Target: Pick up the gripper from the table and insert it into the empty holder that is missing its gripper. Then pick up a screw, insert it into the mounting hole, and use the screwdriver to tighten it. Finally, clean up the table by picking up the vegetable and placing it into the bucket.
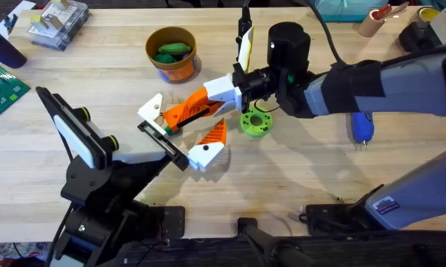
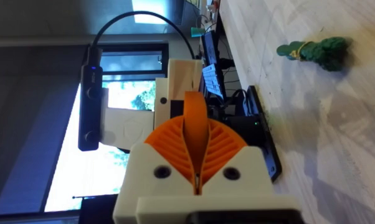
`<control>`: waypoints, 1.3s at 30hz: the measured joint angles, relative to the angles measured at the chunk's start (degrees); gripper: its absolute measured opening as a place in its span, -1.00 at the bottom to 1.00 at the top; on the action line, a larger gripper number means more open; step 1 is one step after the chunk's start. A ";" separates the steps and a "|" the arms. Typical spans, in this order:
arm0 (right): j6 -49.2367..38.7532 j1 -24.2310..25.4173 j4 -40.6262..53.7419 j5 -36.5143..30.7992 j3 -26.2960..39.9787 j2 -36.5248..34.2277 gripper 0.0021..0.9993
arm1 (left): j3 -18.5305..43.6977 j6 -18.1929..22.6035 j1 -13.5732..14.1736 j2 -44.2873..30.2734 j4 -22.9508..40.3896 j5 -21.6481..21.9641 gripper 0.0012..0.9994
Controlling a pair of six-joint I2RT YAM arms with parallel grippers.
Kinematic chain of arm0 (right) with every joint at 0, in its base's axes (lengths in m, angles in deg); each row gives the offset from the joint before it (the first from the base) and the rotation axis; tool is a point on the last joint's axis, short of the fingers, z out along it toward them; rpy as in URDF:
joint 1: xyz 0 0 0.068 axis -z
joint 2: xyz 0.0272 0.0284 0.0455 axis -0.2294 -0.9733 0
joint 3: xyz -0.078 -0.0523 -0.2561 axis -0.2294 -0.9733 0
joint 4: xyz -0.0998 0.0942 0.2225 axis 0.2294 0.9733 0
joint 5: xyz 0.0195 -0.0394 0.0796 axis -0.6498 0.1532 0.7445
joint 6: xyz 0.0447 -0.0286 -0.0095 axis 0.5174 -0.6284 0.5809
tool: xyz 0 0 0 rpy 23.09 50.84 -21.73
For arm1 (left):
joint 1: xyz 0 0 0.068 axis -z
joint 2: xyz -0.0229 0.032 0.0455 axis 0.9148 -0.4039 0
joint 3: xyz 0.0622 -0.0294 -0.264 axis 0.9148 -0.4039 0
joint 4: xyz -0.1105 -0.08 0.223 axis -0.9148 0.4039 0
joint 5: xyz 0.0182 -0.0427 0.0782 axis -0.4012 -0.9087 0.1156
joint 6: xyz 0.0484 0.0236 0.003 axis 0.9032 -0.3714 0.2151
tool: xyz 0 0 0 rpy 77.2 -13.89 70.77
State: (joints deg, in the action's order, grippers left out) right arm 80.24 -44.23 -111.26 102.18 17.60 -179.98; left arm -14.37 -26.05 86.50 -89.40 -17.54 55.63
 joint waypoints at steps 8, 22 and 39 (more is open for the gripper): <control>0.27 1.15 0.55 0.65 0.01 0.00 -0.96 | 0.18 0.01 -0.12 -0.21 -0.01 0.73 0.98; 3.36 2.98 -3.87 2.25 1.44 -0.02 -0.96 | 0.20 0.01 -0.12 -0.21 -0.03 0.63 0.98; 3.01 2.73 1.73 2.43 1.59 -0.02 -0.96 | 0.20 0.01 -0.12 -0.21 -0.03 0.63 0.98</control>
State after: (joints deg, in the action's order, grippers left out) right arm 83.25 -41.50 -109.53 104.61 19.19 -180.00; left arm -14.17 -26.04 86.38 -89.61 -17.57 56.26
